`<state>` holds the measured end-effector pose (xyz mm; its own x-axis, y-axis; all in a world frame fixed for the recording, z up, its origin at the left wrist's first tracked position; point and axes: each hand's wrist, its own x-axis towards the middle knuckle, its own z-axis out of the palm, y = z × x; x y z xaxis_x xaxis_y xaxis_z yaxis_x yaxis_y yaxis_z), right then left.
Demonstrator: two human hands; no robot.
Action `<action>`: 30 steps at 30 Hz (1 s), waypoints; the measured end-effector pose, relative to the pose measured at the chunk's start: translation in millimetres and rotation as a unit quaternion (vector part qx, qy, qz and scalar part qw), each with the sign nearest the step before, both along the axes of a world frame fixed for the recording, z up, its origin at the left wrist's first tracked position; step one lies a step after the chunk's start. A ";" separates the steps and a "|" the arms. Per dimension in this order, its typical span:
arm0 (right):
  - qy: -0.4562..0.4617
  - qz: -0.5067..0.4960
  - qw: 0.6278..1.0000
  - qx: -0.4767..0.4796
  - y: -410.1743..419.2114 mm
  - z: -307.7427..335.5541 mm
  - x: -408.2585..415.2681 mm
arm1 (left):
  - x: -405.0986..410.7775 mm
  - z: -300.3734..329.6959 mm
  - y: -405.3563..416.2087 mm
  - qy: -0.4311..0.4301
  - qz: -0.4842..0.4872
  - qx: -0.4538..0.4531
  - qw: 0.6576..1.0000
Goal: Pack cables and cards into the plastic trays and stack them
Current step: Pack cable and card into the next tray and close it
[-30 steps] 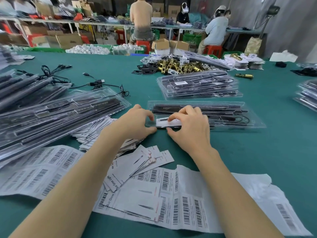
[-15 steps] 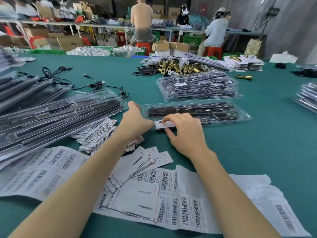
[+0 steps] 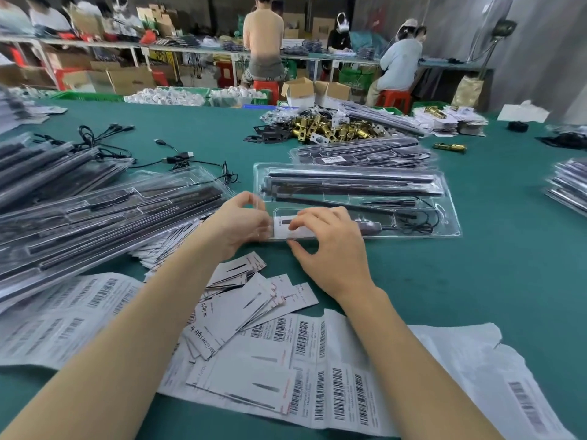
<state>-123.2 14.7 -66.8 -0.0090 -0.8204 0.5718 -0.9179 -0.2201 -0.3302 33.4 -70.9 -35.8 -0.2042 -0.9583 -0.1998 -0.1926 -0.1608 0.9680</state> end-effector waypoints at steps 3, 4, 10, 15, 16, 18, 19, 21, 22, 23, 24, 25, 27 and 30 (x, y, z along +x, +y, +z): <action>-0.045 0.012 0.999 -0.006 -0.8 -1.4 -1.2 | 0.7 -6.2 -1.0 -0.052 0.008 -0.033 0.998; -0.058 0.013 0.998 -0.010 -0.7 -1.9 -0.6 | -0.5 -7.2 -0.4 -0.065 0.015 -0.042 0.997; -0.075 0.012 0.997 -0.013 -1.5 -2.3 1.1 | -7.3 -12.7 0.8 -0.100 0.044 -0.062 0.992; -0.103 -0.012 0.994 -0.029 -0.9 -1.4 -4.5 | -2.0 -9.6 -2.2 -0.138 0.053 -0.082 0.986; -0.109 -0.033 0.993 -0.032 -0.9 -0.7 -8.1 | 0.9 -8.4 -4.2 -0.133 0.039 -0.074 0.988; -0.122 -0.084 0.989 -0.022 -0.9 -0.6 -16.8 | 7.3 -5.9 -7.6 -0.106 0.016 -0.053 0.993; -0.125 -0.105 0.986 -0.008 -0.6 -0.8 -20.2 | 10.3 -4.4 -8.9 -0.085 0.011 -0.040 0.996; -0.125 -0.129 0.984 0.017 0.2 0.8 -23.1 | 14.9 0.0 -8.9 -0.042 -0.005 -0.002 0.999; -0.117 -0.135 0.984 0.023 0.6 2.7 -23.4 | 16.5 2.7 -8.2 -0.033 -0.013 0.019 0.999; -0.099 -0.140 0.985 0.034 0.9 4.8 -24.4 | 17.8 5.4 -7.4 -0.027 -0.015 0.038 0.999; -0.069 -0.147 0.985 0.058 1.6 7.0 -26.1 | 19.1 7.9 -6.6 -0.016 -0.012 0.054 0.998; -0.031 -0.153 0.983 0.095 2.2 8.7 -28.8 | 20.2 10.1 -6.3 -0.001 -0.006 0.065 0.998; 0.026 -0.168 0.974 0.153 3.2 9.1 -35.8 | 21.1 12.4 -5.6 0.010 0.001 0.074 0.997; 0.040 -0.207 0.970 0.122 1.4 7.7 -44.0 | 21.3 13.5 -3.1 -0.010 -0.008 0.079 0.997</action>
<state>-167.2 16.1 -59.1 -0.3294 -0.8674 0.3729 -0.9360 0.2480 -0.2499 54.7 -74.0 -22.3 -0.2131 -0.9116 -0.3517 -0.2160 -0.3071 0.9269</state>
